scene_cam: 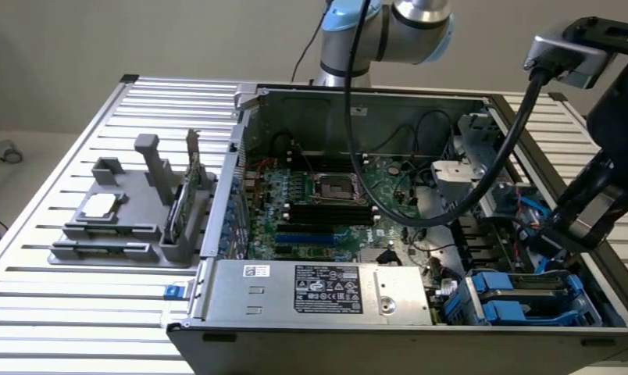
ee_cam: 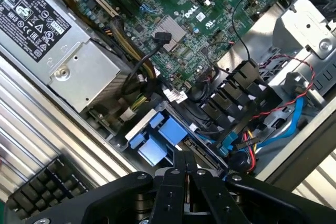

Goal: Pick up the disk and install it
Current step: 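Insert the first disk wire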

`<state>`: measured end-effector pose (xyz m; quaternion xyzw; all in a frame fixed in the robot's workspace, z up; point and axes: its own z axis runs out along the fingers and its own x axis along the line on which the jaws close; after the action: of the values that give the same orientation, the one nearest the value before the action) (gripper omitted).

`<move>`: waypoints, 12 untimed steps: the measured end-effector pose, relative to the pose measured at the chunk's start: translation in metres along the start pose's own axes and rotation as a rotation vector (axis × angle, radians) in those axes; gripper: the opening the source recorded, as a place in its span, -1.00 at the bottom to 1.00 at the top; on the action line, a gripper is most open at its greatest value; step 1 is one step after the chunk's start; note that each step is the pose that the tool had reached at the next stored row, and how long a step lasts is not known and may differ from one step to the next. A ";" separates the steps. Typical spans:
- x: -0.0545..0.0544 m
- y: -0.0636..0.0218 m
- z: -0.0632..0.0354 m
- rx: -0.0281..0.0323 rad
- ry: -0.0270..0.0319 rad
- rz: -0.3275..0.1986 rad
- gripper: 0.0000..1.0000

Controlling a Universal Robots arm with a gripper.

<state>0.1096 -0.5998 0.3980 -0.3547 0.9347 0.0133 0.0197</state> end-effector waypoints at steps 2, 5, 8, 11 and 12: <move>0.000 0.0000 0.0002 0.0017 -0.0004 0.037 -0.79; 0.000 0.0000 0.0004 0.0042 -0.0010 0.091 -0.79; 0.000 0.0000 0.0007 0.0068 -0.0015 0.146 -0.79; 0.000 0.0000 0.0010 0.0092 -0.0022 0.200 -0.79; 0.000 0.0000 0.0011 0.0101 -0.0024 0.218 -0.79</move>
<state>0.1096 -0.5997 0.3970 -0.2506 0.9678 0.0111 0.0210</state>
